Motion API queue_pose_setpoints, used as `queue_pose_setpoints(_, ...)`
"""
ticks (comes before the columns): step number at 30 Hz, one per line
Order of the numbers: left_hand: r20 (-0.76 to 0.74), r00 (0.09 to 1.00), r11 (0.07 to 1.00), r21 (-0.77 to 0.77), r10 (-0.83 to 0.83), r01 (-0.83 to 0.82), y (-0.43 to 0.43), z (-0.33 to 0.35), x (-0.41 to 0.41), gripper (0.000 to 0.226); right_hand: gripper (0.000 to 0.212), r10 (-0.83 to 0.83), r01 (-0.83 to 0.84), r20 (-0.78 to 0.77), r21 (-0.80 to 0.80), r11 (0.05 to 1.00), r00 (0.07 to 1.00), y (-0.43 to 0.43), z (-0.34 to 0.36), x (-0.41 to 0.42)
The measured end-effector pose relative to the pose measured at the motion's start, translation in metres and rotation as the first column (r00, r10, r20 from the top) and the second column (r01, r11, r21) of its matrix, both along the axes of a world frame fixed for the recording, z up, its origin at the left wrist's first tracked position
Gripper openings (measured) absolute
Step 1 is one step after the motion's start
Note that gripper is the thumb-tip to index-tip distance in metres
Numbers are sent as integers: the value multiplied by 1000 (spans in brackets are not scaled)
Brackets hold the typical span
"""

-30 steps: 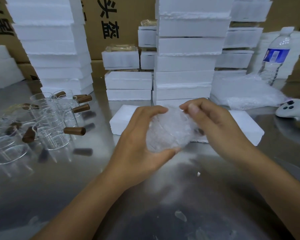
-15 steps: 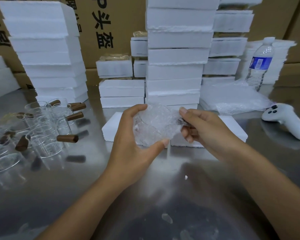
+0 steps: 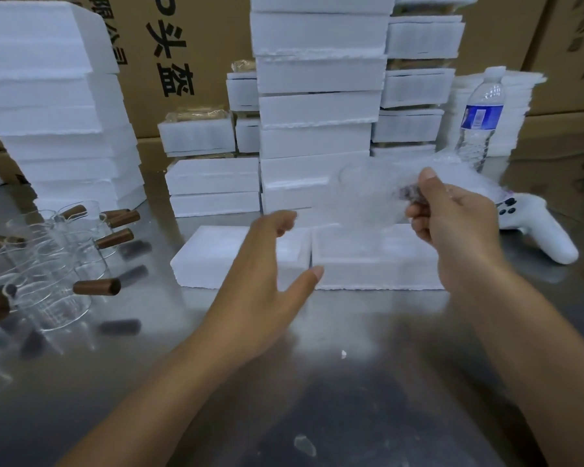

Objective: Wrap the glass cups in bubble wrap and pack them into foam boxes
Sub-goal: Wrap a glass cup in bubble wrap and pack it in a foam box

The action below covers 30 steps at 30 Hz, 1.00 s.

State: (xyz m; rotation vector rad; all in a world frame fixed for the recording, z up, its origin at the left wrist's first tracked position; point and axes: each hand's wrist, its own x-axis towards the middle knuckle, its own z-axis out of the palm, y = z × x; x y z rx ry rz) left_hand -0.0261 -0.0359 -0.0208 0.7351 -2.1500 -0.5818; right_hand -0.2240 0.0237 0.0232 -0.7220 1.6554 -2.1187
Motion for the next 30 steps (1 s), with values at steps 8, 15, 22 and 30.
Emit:
queue_pose_setpoints(8,299,952,953,-265,-61,144,-2,-14,-11,47,32,-42,98,-327,156,983,944,-15,-19,-5)
queue_pose_setpoints(15,257,963,947,-281,-82,156,-7,-12,-2,32,35,163,-40,-380,311,950,911,-16,-25,-3)
queue_pose_setpoints(22,241,967,961,-238,-80,139,-8,-13,2,26,36,111,253,-673,419,872,731,-14,-34,-5)
queue_pose_setpoints(30,197,978,980,-198,61,-21,-17,-22,9,41,41,16,406,-726,402,820,687,-14,-39,-14)
